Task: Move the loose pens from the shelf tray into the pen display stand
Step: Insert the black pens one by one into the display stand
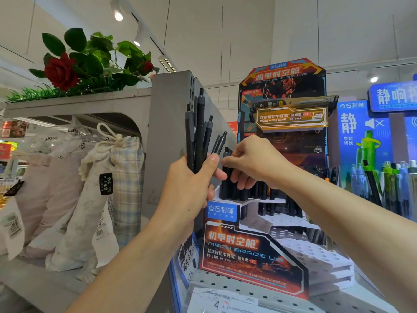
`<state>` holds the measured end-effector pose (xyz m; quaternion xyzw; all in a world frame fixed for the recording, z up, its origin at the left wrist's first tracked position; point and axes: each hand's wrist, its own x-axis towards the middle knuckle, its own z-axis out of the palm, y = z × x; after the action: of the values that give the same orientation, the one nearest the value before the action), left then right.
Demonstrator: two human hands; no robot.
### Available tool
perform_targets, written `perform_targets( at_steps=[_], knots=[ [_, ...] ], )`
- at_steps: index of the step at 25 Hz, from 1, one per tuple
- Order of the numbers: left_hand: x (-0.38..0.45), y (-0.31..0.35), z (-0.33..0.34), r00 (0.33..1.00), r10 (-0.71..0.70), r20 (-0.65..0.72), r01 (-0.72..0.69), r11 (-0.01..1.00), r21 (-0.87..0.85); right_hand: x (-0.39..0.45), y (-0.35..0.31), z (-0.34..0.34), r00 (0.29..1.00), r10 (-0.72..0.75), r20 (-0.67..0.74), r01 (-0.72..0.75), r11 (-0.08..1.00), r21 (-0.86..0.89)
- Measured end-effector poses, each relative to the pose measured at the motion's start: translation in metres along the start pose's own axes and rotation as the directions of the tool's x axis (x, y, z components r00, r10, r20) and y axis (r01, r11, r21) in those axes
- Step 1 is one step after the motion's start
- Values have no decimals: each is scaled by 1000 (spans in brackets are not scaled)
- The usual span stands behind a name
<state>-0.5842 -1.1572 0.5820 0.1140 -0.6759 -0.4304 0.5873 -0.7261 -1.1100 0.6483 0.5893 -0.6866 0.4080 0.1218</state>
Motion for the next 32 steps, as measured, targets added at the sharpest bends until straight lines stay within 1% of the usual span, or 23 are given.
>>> perform_targets(
  at_steps=[2, 3, 4, 5, 7, 8, 9, 11, 13, 15, 18, 20, 22, 25, 29, 32],
  knots=[
    [0, 0, 1, 1000, -3, 8, 3, 1000, -3, -5, 0, -1, 998, -42, -51, 40, 998, -46],
    [-1, 0, 1, 1000, -4, 12, 5, 1000, -8, -8, 1, -2, 994, -75, -82, 74, 997, -17],
    [-1, 0, 2, 1000, -7, 17, 7, 1000, -15, -11, 2, -3, 990, -100, -96, 107, 992, 64],
    [-1, -1, 3, 1000, -11, 21, 12, 1000, -22, -14, 2, -5, 990, -114, -82, 128, 974, 186],
    [-1, -1, 6, 999, -25, 26, 25, 999, -33, -18, 2, -10, 992, -128, 14, 109, 891, 441],
    [-1, -1, 7, 999, -34, 28, 35, 998, -43, -20, 2, -13, 987, -144, 70, 84, 839, 538],
    [-1, -1, 7, 998, -45, 34, 47, 997, -58, -21, 3, -17, 978, -168, 122, 60, 791, 609],
    [0, 1, 9, 996, -60, 61, 66, 993, -94, -23, 5, -21, 962, -204, 183, 29, 740, 672],
    [0, 2, 11, 995, -55, 79, 63, 993, -98, -23, 9, -24, 968, -185, 169, 23, 737, 676],
    [0, 1, 13, 996, -49, 75, 56, 993, -99, -21, 10, -29, 982, -145, 121, 18, 710, 704],
    [-1, -2, 12, 995, -66, 69, 77, 984, -162, -17, 12, -41, 997, -71, 25, 26, 635, 772],
    [0, -4, 10, 997, -65, 42, 70, 986, -152, -14, 13, -49, 998, -28, -58, 63, 624, 779],
    [0, -5, 7, 999, -45, 6, 45, 994, -100, -12, 16, -51, 992, -3, -128, 99, 648, 755],
    [-1, -5, 4, 999, -29, -24, 28, 998, -52, -10, 19, -46, 983, 12, -181, 119, 712, 692],
    [-3, -3, 4, 999, -37, -37, 33, 995, -95, -10, 22, -33, 975, 1, -223, 136, 788, 600],
    [-5, 0, 2, 1000, -17, -11, 16, 996, -92, -9, 22, -24, 966, -5, -258, 145, 836, 529]
  ],
)
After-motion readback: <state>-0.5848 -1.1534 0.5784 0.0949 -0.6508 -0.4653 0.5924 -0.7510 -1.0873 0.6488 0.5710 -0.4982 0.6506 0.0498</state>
